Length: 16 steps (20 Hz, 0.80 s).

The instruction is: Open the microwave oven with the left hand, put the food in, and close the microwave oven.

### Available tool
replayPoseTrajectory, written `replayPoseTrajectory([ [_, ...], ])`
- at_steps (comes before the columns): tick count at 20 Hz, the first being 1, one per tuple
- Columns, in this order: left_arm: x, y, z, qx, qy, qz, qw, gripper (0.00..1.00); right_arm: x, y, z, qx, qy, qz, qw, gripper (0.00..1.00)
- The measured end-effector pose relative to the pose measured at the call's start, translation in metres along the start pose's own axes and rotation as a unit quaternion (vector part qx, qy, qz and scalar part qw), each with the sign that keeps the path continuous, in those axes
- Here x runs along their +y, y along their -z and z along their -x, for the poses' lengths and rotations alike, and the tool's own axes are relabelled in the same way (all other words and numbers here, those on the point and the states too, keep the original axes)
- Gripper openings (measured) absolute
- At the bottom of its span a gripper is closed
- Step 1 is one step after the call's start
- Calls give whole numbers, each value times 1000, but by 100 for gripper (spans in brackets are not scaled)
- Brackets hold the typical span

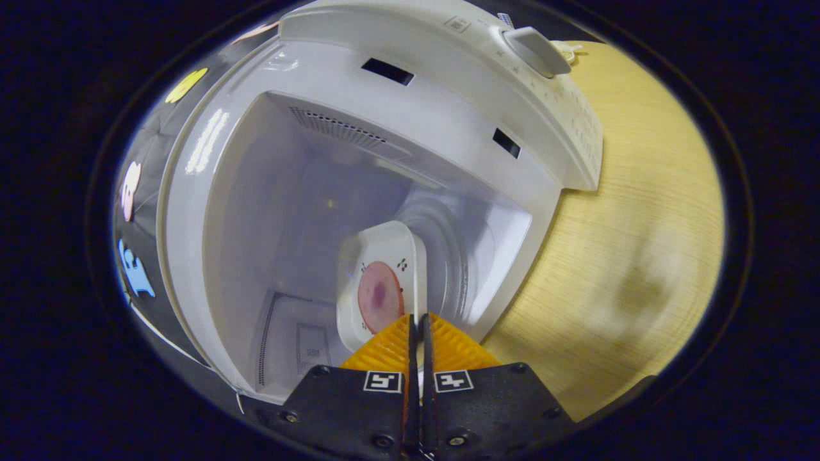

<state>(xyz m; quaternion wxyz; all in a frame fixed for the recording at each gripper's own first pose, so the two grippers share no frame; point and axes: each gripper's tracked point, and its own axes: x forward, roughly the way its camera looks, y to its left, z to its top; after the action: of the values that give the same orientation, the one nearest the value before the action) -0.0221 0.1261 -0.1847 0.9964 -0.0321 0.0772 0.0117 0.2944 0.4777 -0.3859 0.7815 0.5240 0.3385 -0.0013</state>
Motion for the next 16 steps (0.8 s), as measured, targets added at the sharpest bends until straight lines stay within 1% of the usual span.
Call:
replayPoseTrajectory([
  [3,2,7,-2,6,-5,-3,1000,94,-1,0,-16,-9,-5,-5,1000,6],
  [5,4,11,-4,9,-8,-4,1000,94,3,0,-22,-12,-16,0,1000,8],
  [8,1,15,-5,16,-5,5,1000,94,4,2,-21,-13,-16,7,1000,12],
  [11,3,16,-3,15,-9,1,1000,94,6,3,-17,-12,-23,32,999,13],
  [12,3,16,-2,15,-10,3,1000,93,9,3,-15,-9,-34,37,999,16],
  [13,4,17,-1,16,-13,5,1000,93,11,3,-12,-4,-40,35,999,22],
  [15,6,17,2,19,-19,8,1000,94,16,2,-4,5,-52,28,998,38],
  [16,8,17,3,19,-22,8,1000,94,20,-1,0,5,-62,38,997,50],
])
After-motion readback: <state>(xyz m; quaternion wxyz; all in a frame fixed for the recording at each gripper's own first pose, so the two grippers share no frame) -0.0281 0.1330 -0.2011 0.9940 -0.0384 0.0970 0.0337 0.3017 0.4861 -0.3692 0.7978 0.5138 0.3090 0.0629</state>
